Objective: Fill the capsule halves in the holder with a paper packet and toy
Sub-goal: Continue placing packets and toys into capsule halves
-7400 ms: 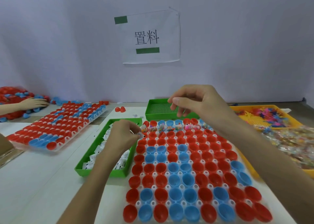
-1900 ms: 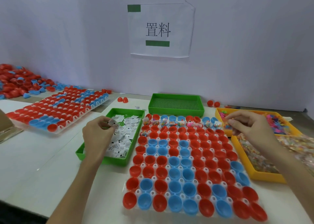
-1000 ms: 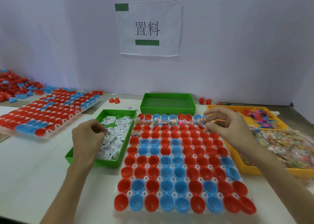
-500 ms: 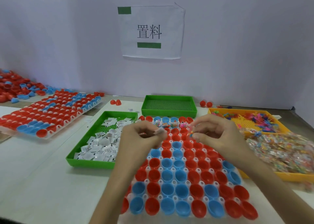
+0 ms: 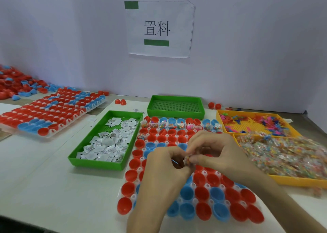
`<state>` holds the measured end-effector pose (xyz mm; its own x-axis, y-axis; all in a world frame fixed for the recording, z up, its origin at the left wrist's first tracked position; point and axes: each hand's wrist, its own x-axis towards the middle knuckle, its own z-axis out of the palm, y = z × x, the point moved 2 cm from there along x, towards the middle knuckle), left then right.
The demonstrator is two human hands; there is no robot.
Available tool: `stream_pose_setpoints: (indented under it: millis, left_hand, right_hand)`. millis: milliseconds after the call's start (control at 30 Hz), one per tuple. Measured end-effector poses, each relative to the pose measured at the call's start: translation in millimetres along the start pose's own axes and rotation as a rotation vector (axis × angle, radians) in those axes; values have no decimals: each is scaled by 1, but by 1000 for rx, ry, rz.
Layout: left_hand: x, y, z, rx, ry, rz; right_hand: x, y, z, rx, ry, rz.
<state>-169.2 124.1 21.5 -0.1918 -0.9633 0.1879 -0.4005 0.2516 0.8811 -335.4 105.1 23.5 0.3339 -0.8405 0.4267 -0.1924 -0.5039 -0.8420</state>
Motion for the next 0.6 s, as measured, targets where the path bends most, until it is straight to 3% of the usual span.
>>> stream_pose_setpoints:
  millis: [167,600]
  left_hand:
    - [-2,-1,-2,-6,29,-7]
    - [-6,-8,-11,-464,50,-2]
  right_hand:
    - [1,0,2,-4,-8,4]
    - [0,1,6,115,83,56]
